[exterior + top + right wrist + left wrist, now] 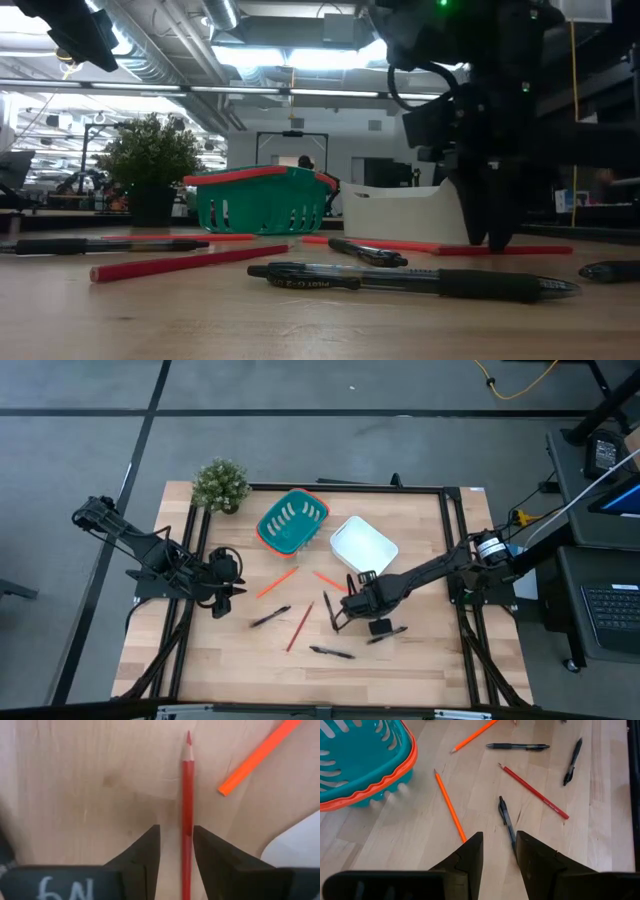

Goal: Sort pens & pencils
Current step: Put the right red pencil into the blue bin

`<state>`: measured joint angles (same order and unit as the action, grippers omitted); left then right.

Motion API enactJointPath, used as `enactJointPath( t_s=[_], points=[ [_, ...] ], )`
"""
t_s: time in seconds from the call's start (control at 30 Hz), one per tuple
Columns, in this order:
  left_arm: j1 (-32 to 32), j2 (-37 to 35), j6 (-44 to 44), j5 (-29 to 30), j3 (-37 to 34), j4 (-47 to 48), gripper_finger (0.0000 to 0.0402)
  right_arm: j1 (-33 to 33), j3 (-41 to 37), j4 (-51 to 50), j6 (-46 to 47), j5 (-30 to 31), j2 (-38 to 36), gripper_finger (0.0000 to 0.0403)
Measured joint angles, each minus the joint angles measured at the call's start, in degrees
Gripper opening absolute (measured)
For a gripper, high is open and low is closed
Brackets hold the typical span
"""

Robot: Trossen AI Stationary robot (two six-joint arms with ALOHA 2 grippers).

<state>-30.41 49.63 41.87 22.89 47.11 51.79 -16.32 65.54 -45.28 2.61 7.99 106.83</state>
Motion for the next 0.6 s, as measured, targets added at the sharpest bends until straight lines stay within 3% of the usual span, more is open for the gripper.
enactJointPath(
  t_s=[0.6],
  points=[
    [0.01,-0.02,-0.02,0.01,0.00,0.02,0.0110,1.57,-5.01,7.31,1.13,-1.79,-0.57,0.0118]
  ],
)
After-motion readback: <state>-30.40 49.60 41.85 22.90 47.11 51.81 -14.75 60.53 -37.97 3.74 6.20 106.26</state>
